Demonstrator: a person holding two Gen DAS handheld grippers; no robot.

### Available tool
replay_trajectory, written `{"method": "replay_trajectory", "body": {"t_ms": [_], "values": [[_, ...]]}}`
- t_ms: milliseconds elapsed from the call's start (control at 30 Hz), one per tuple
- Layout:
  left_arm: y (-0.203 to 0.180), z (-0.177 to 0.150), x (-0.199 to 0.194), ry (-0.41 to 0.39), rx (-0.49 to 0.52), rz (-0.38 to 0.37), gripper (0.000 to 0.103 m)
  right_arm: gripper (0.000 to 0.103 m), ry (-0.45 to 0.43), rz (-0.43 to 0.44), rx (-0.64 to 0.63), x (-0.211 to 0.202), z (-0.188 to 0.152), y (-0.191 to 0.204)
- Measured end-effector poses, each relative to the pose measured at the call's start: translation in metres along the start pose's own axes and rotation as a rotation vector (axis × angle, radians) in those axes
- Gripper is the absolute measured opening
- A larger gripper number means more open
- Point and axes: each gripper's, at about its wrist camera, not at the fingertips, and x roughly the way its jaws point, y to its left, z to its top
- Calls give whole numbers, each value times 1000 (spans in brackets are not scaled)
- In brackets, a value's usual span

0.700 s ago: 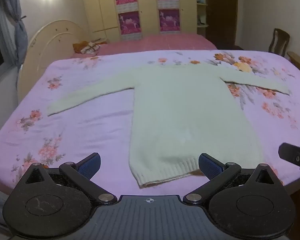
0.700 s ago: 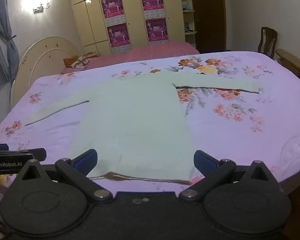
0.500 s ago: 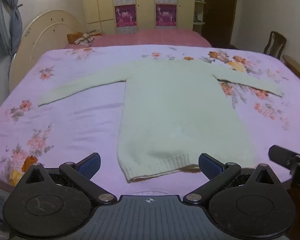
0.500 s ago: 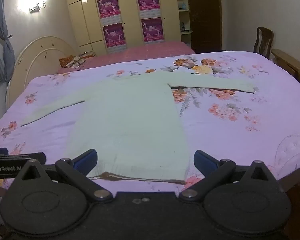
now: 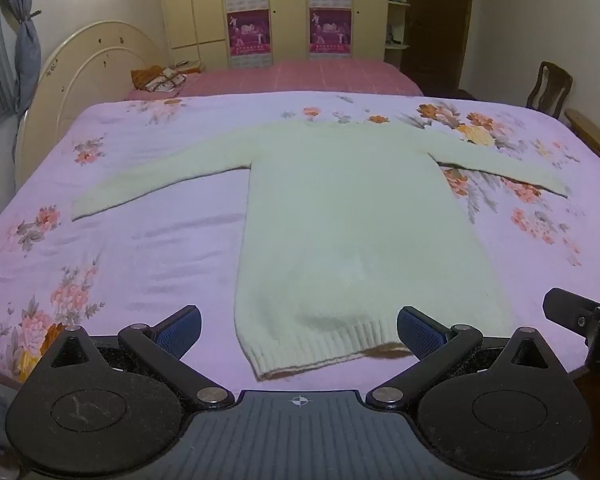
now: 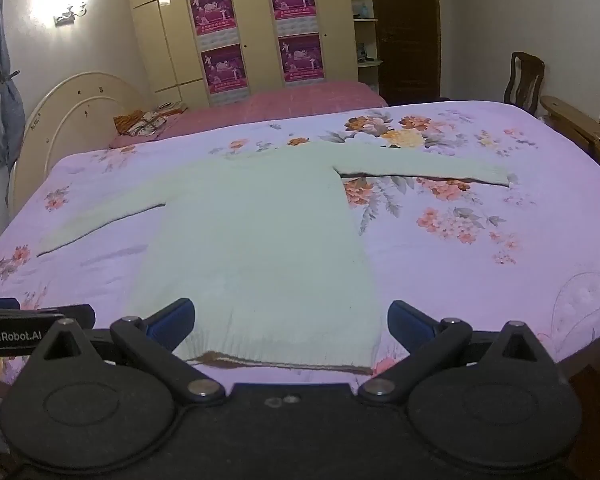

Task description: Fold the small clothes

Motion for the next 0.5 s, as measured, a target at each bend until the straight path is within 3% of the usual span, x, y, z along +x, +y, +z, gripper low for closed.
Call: {"method": "replay_trajectory", "body": {"t_ms": [500], "values": [[-3,15,21,12,0,9,103,102,11,-8,-11,17,15,-2]]}}
